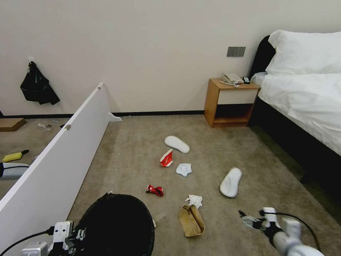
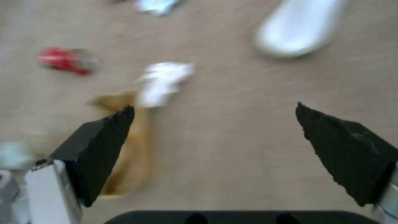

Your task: Pick up the trash bin, then pick up the garbage from the floor and place it into the trash bin.

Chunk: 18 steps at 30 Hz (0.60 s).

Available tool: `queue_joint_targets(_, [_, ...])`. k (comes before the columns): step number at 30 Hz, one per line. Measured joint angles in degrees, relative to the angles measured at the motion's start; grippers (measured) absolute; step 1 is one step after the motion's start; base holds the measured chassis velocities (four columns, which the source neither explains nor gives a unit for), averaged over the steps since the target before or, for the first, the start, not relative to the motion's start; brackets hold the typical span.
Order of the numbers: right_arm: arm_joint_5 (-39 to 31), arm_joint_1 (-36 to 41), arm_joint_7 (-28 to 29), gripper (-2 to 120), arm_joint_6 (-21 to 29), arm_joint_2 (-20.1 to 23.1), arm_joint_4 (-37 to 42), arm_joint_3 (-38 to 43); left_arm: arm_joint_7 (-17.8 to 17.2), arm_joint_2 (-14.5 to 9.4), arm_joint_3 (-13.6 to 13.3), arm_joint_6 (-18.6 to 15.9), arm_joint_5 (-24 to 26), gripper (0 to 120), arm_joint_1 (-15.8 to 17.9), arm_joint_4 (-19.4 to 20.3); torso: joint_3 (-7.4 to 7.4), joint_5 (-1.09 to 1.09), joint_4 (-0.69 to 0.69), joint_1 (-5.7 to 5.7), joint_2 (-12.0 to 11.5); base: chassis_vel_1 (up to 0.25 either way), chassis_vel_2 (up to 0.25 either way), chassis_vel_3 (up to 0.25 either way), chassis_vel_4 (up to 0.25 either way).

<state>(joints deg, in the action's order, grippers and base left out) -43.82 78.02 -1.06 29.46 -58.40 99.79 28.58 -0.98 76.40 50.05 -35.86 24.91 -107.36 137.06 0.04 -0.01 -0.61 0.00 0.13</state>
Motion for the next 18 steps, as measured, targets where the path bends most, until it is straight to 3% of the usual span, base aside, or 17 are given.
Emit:
queue_joint_targets(3, [-4.20,-5.80,-2.99,100,1.78,-2.00,-4.00,-4.68,-0.01,1.45,0.24,0.05,-0.74,3,-0.53,0.56,0.00,-0.01,0.00,0.00,0.00,0.000,0.000,0.000,0.000])
queue_joint_targets(8, [-4.39,-12.30,-3.30,100,2.88,-5.66,-9.48,-11.14,-0.01,2.96,0.54,0.21,-1.57,3,-1.28,1.10,0.00,-0.01,0.01,0.00,0.00,0.000,0.000,0.000,0.000])
queue_joint_targets(11, [-3.68,-17.12,-1.51,100,4.73,-10.39,-14.86,-16.31,0.01,4.04,0.79,0.33,-2.32,3,-2.00,1.72,0.00,0.00,0.00,0.00,0.00,0.000,0.000,0.000,0.000])
queue_joint_targets(18, [-3.78,-21.88,3.46,100,9.04,-15.34,-20.20,-20.20,0.02,5.41,1.15,0.43,-3.21,3,-2.83,2.74,0.00,-0.01,0.00,0.00,0.00,0.000,0.000,0.000,0.000])
